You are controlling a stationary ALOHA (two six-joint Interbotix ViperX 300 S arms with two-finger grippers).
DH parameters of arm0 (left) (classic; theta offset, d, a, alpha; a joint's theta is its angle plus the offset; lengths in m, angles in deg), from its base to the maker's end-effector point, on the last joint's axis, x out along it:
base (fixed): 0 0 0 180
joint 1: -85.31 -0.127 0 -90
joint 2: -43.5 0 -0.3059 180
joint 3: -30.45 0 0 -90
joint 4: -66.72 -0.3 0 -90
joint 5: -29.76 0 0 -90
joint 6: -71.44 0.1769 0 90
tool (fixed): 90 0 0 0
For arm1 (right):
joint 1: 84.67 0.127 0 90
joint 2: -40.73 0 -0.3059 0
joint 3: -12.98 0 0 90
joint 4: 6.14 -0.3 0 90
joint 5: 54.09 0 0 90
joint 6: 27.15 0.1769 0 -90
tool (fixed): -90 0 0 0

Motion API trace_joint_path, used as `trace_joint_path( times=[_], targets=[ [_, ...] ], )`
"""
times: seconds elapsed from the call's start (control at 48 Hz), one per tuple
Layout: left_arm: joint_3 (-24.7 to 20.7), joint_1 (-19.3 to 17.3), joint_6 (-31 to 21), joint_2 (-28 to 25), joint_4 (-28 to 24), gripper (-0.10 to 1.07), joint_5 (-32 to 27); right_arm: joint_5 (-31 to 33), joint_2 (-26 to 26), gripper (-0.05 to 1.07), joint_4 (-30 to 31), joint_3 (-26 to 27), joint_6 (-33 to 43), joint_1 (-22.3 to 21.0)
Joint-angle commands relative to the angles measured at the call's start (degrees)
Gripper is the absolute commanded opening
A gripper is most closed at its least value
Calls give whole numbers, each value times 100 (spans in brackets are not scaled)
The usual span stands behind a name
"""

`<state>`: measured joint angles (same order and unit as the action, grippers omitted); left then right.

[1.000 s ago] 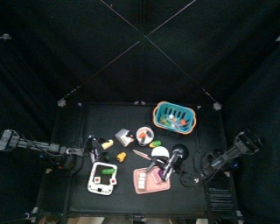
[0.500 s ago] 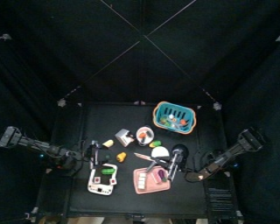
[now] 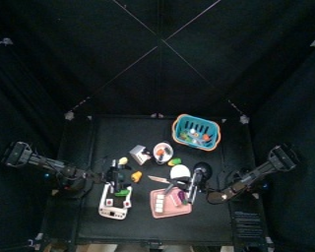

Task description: Grab cleaver with other hand

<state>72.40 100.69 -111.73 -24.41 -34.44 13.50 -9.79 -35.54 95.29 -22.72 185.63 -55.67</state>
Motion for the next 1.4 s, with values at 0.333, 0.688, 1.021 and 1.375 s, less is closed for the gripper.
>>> trace_joint_path(
  times=[0.333, 0.688, 1.021, 1.375],
  targets=[
    [-123, 562, -281, -325, -457, 95, -563, -9, 132, 44, 211, 123, -9, 9],
    [-141, 721, -905, -888, -800, 95, -1090, -18, 123, 44, 211, 158, -9, 18],
    [-141, 729, -1468, -1397, -1204, 95, -1986, -167, 123, 44, 229, 193, -18, 18],
    [-299, 747, -1670, -1529, -1204, 95, -2048, -167, 149, 44, 229, 211, -26, -18]
  ],
)
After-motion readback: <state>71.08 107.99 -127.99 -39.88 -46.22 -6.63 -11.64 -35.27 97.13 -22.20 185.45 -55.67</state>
